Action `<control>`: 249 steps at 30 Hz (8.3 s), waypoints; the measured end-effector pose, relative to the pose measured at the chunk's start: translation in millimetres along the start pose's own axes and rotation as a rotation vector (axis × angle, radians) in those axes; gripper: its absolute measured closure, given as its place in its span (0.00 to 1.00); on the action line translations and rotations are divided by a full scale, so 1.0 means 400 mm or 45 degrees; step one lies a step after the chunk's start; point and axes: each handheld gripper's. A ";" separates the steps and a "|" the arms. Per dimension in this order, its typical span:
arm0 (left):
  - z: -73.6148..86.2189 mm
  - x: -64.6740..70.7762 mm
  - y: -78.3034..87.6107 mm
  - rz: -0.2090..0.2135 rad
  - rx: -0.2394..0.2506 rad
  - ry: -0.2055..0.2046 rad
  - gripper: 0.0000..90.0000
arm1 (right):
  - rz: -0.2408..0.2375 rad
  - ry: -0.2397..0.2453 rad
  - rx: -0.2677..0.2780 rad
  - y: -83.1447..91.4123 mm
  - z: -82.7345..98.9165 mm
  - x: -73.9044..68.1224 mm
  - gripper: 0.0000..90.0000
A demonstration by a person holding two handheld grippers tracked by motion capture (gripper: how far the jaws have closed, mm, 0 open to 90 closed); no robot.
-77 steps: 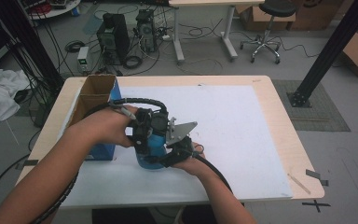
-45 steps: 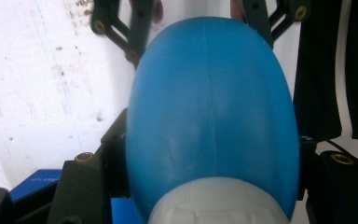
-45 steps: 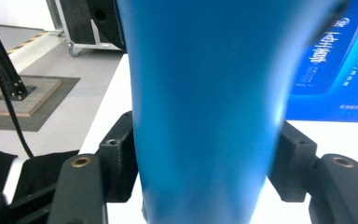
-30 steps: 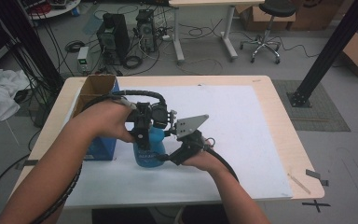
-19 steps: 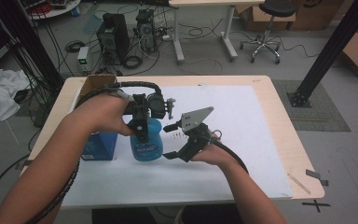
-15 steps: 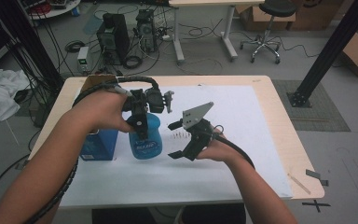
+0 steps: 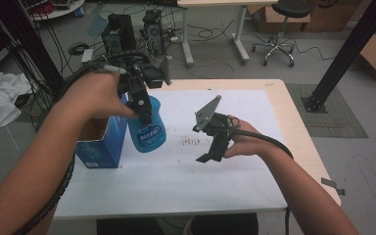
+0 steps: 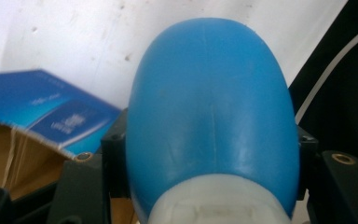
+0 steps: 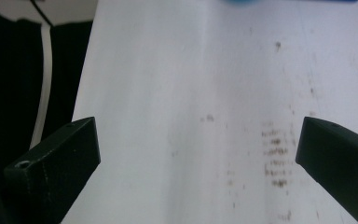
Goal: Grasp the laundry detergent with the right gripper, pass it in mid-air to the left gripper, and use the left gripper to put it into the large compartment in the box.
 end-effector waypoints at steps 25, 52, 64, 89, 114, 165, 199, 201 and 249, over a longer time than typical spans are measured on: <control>0.144 -0.233 0.120 0.030 -0.168 0.821 0.43 | 0.030 -0.083 -0.246 0.063 0.084 0.004 0.00; 0.256 -0.324 -0.039 -0.010 -0.350 1.081 0.43 | 0.031 -0.092 -0.226 0.050 0.095 0.015 0.00; 0.263 -0.297 -0.174 -0.007 -0.387 1.080 0.43 | 0.031 -0.077 -0.218 0.042 0.092 0.015 0.00; 0.244 -0.252 -0.346 0.015 -0.417 1.080 0.43 | 0.025 -0.101 -0.229 0.041 0.111 0.016 0.00; 0.261 -0.242 -0.402 0.030 -0.395 1.121 0.43 | 0.024 -0.107 -0.218 0.036 0.115 0.014 0.00; 0.251 -0.251 -0.302 -0.022 -0.352 1.073 0.21 | 0.028 -0.086 -0.211 0.030 0.106 0.019 0.00; 0.253 -0.264 -0.164 -0.067 -0.299 0.997 0.04 | 0.047 -0.081 -0.192 0.043 0.105 0.012 0.00; 0.254 -0.263 -0.160 -0.066 -0.303 0.995 0.04 | 0.046 -0.081 -0.193 0.042 0.105 0.012 0.00; -0.014 -0.001 -0.064 0.126 0.058 -0.209 0.00 | 0.086 -0.147 -0.254 0.102 0.121 -0.009 0.00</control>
Point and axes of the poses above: each handheld gripper's, and its own axes: y roughly backward along the jaws, z roughly out of its underside, x roughly to its right, and after that the axes turned 14 degrees about -z, right-handed
